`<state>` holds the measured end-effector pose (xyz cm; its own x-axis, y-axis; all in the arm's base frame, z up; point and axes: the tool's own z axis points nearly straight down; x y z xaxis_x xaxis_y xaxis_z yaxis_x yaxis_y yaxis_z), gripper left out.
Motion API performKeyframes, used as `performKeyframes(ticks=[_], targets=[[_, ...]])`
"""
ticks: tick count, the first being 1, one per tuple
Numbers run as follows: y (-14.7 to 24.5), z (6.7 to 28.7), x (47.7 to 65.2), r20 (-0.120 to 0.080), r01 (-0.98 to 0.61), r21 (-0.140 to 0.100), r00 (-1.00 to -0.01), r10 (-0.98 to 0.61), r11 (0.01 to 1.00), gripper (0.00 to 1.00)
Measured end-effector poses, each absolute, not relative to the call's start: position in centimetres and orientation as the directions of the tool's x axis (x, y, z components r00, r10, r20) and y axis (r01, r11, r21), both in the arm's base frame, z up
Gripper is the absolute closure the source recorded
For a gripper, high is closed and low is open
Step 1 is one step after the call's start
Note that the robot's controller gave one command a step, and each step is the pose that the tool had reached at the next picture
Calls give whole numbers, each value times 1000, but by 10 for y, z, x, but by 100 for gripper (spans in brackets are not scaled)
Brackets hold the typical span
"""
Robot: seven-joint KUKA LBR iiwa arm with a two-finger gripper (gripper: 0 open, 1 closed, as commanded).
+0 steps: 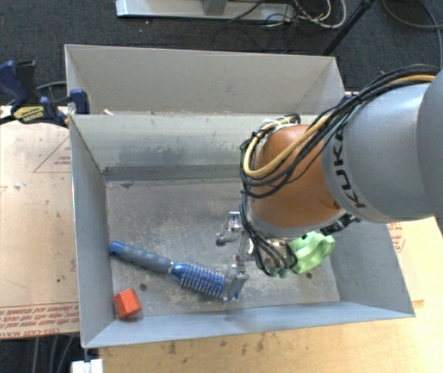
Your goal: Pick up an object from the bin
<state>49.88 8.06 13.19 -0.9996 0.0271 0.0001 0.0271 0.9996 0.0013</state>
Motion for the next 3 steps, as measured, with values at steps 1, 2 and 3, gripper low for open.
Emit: performKeyframes(ticks=[1, 2, 3], targets=[[137, 72, 503, -5, -2, 2, -1000, -2, 1000, 0], [137, 76, 505, -12, 1, 6, -1000, 1, 1000, 100], [127, 281, 505, -8, -130, 1, -991, -130, 991, 100]])
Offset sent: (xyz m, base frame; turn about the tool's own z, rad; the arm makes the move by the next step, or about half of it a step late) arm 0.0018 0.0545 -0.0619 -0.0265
